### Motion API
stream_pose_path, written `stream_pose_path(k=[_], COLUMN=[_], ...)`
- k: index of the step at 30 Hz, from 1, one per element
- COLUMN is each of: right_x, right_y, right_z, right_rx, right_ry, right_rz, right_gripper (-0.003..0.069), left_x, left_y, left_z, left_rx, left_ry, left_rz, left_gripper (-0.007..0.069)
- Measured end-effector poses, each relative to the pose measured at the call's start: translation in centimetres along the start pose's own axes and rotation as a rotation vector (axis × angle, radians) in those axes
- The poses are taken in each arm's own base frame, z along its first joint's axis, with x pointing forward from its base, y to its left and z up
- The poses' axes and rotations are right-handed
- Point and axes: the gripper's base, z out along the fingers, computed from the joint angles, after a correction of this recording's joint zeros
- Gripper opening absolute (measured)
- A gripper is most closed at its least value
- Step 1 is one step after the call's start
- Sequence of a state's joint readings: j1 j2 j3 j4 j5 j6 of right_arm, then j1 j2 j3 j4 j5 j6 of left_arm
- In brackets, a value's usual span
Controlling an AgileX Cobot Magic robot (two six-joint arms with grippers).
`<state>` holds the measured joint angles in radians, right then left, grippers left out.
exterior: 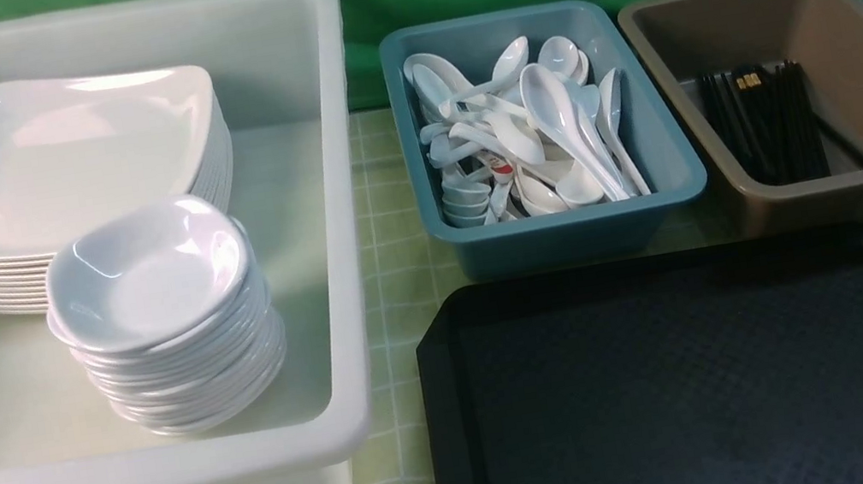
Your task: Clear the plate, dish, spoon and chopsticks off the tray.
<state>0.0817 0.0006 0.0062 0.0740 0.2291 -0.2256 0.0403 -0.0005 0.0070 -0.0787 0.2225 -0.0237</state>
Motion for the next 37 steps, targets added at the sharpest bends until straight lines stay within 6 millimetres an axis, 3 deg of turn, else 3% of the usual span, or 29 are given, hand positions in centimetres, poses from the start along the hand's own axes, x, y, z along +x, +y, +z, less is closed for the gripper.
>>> stream_pose_path(k=[23,37], right_x=[-0.01,-0.01], right_y=[0.0,0.0], right_z=[0.0,0.0], right_rx=[0.0,0.0], right_ry=[-0.001,-0.001], right_rz=[0.001,0.0], right_gripper=[0.0234,0.0236], left_x=[0.0,0.0], left_y=[0.02,0.02], left_z=[-0.01,-0.01], left_rx=[-0.002,-0.002], left_ry=[0.0,0.0], left_rz=[0.01,0.011], left_gripper=[0.0008,0.0008])
